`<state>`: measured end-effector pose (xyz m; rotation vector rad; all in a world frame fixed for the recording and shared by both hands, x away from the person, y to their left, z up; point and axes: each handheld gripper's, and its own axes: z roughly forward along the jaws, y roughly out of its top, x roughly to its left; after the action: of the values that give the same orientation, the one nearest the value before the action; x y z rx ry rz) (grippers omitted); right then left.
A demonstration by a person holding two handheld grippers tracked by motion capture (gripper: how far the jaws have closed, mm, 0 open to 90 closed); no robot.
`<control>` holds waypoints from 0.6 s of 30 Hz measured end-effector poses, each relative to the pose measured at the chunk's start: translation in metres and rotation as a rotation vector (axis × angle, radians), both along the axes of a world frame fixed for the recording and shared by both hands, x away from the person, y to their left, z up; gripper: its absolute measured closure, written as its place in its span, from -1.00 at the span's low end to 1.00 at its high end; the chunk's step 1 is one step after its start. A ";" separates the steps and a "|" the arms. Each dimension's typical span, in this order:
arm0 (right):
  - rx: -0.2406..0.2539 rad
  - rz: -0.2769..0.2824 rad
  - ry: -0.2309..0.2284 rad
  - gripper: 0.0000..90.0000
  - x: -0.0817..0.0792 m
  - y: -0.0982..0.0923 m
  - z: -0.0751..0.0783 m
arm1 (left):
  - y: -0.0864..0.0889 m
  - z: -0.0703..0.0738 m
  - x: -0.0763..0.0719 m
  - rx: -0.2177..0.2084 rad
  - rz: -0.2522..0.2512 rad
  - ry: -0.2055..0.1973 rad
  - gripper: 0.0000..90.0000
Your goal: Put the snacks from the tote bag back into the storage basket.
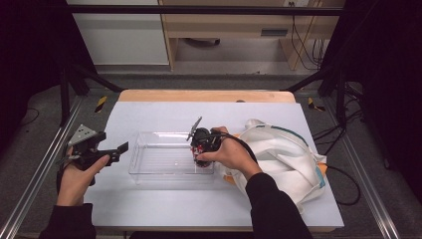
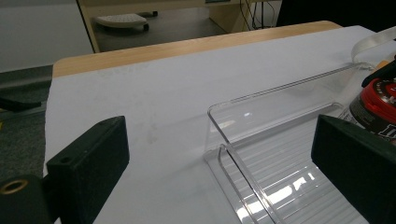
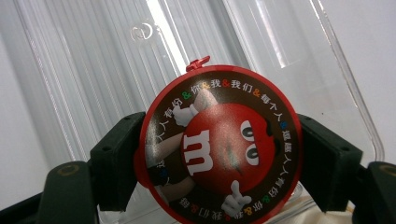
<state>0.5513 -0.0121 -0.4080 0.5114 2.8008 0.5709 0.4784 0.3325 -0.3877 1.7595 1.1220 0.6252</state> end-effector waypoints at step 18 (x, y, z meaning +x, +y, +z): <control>0.062 -0.017 0.006 -0.64 -0.001 -0.003 0.007 | 0.002 -0.001 0.000 -0.002 0.005 0.002 -0.90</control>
<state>0.5503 -0.0150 -0.4010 0.5496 2.7885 0.6556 0.4786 0.3347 -0.3883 1.7564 1.1282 0.6260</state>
